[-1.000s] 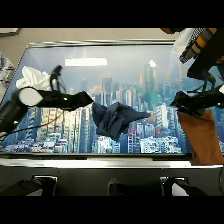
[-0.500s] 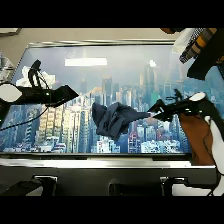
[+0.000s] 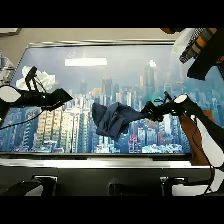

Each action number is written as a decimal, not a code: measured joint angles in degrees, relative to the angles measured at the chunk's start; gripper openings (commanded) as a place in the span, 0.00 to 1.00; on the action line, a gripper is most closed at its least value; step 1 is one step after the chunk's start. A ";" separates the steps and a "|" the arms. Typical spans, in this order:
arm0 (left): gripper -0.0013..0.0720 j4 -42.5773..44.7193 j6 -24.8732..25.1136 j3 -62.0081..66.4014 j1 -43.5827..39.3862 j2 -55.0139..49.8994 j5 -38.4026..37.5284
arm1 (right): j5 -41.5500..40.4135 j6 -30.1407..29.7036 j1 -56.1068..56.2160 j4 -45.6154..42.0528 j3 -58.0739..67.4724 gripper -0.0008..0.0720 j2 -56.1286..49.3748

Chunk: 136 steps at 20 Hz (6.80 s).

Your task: Fold the clothes and pants, and hang the long-sleeved shirts on hangers.

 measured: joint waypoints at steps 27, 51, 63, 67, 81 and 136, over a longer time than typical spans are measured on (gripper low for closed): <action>0.62 -24.55 14.95 -12.87 -10.82 -20.46 26.53 | 8.11 -1.86 0.20 -4.13 -0.04 0.04 8.35; 0.04 -15.19 18.84 10.99 9.11 7.58 8.13 | -0.85 -6.88 0.22 -19.41 19.63 0.04 39.21; 0.04 6.64 4.39 12.81 13.60 37.55 4.39 | -5.90 3.06 0.22 -35.74 24.44 0.04 60.65; 0.04 7.45 2.60 7.19 13.57 36.54 2.64 | -2.38 9.70 0.22 -36.74 24.50 0.04 53.48; 0.04 4.96 2.23 -19.37 6.38 0.94 37.57 | -19.52 10.27 2.29 -8.85 24.48 0.05 -1.99; 0.76 4.94 6.80 -21.00 30.82 13.40 -6.16 | -11.50 4.70 15.19 6.73 -41.70 0.04 32.00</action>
